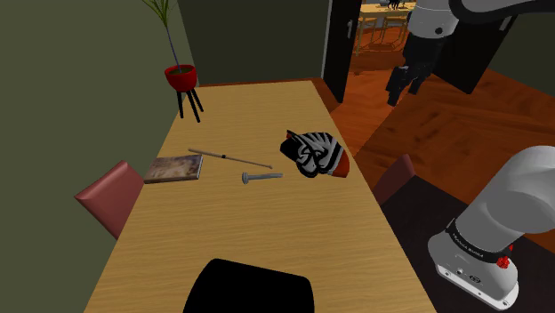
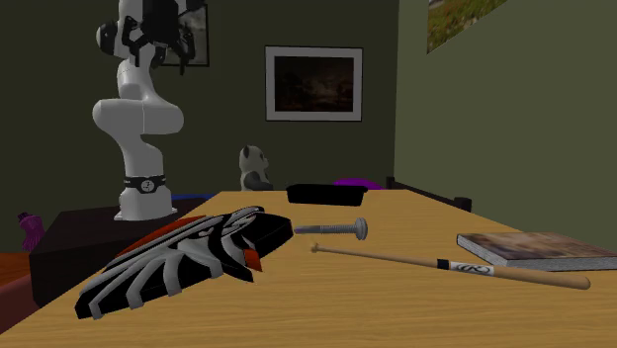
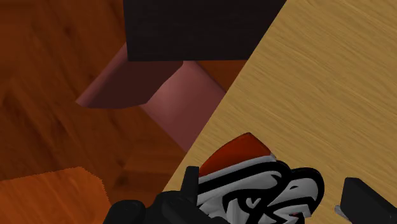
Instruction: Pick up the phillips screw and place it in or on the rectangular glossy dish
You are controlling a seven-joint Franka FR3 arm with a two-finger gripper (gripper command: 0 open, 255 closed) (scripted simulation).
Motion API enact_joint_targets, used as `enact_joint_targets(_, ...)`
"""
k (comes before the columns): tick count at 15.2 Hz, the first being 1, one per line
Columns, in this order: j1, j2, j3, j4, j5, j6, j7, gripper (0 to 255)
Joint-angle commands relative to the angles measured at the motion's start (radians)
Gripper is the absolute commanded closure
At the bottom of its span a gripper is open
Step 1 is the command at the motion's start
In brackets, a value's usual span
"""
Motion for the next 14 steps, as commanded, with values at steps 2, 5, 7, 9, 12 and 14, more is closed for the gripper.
enact_joint_targets(2,0.008,0.029,0.001,-0.004,-0.002,0.033,-0.015,0)
enact_joint_targets(5,0.029,0.12,0.007,-0.007,-0.009,0.131,-0.06,0)
enact_joint_targets(7,0.043,0.185,0.012,-0.003,-0.013,0.193,-0.089,0)
enact_joint_targets(9,0.056,0.251,0.018,0.006,-0.019,0.253,-0.117,0)
enact_joint_targets(12,0.075,0.354,0.028,0.028,-0.028,0.337,-0.156,0)
enact_joint_targets(14,0.086,0.423,0.037,0.047,-0.036,0.389,-0.181,0)
